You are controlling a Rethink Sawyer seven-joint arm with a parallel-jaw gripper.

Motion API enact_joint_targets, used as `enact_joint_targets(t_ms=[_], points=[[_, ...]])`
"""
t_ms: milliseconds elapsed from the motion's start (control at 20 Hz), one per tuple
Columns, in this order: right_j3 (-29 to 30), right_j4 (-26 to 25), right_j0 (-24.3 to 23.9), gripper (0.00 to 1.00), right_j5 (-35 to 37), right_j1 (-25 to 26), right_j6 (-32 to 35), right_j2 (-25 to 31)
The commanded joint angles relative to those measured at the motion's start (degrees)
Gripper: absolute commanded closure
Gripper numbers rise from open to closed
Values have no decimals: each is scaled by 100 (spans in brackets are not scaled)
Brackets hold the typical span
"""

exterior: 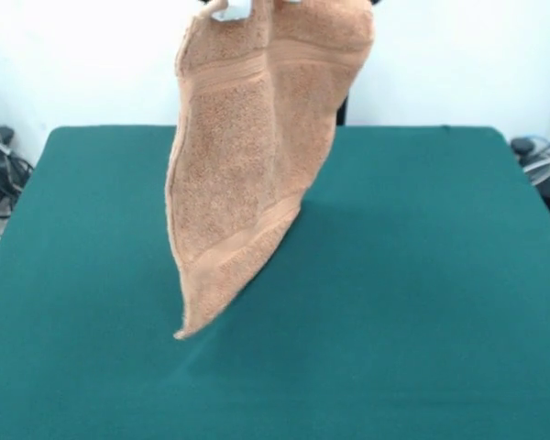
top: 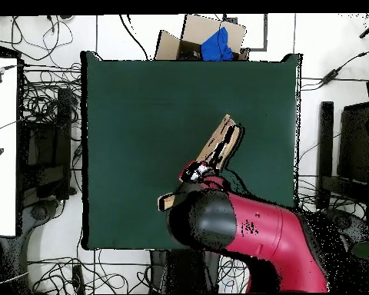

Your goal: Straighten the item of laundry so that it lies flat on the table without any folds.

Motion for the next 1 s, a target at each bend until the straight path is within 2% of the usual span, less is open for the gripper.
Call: enact_joint_targets(t_ms=[50,350,550,1000], points=[[302,-218,266,100,-48,615,313,264],[117,-163,549,100,-379,976,731,173],[-15,-75,628,100,-676,1265,817,152],[-113,87,812,100,-989,1547,918,60]])
